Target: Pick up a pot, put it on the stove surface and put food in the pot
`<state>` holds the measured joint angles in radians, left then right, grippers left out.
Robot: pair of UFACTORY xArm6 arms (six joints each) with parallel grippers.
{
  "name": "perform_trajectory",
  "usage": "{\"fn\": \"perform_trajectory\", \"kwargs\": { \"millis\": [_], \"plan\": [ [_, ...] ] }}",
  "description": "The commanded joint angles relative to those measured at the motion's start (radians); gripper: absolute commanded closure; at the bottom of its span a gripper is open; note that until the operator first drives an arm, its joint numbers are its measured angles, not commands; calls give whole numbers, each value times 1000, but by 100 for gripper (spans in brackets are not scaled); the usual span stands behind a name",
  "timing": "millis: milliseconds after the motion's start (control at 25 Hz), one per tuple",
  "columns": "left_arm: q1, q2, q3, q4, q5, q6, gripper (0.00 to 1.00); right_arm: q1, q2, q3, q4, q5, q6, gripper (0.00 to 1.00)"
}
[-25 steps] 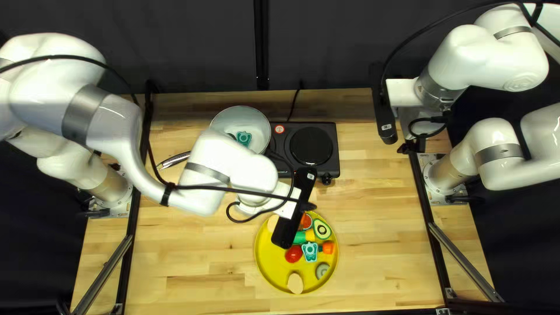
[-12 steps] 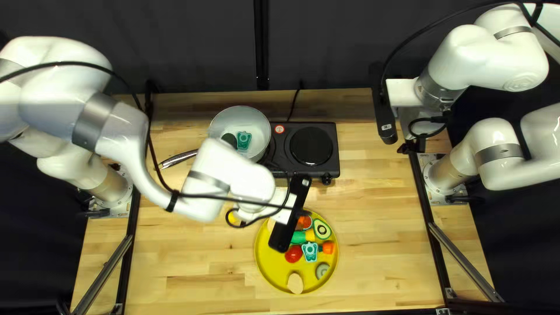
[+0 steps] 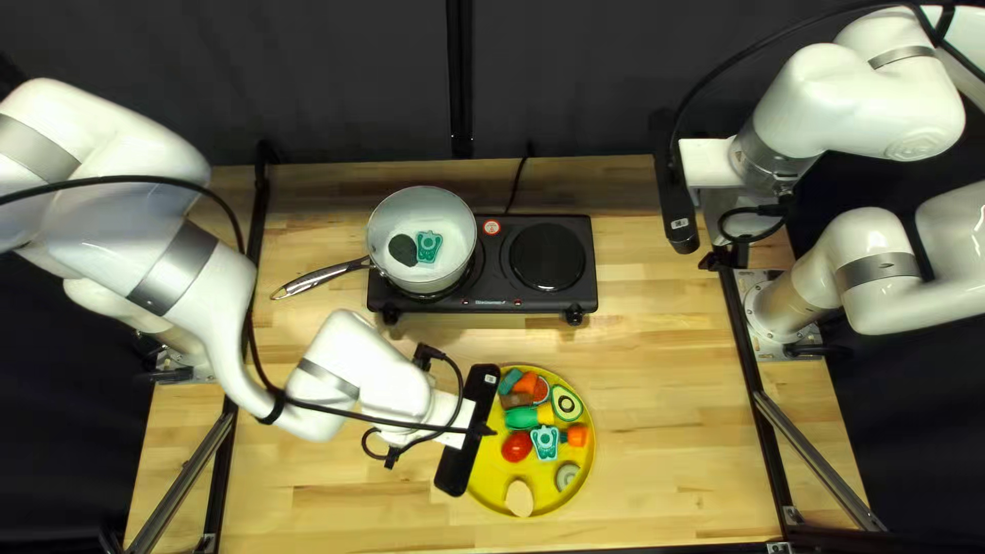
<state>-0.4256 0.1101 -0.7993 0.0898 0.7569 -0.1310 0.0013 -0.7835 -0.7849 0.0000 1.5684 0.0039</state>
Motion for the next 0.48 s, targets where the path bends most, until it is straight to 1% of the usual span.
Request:
{"fn": "perform_trajectory", "kwargs": {
  "millis": [40, 320, 480],
  "plan": [
    [48, 16, 81, -9, -123, 53, 0, 0, 0, 0, 0, 0, 0, 0],
    [105, -8, 123, -22, -133, 108, 0, 0, 0, 0, 0, 0, 0, 0],
    [143, 8, 155, -23, -176, 129, 0, 0, 0, 0, 0, 0, 0, 0]
  ]
}}
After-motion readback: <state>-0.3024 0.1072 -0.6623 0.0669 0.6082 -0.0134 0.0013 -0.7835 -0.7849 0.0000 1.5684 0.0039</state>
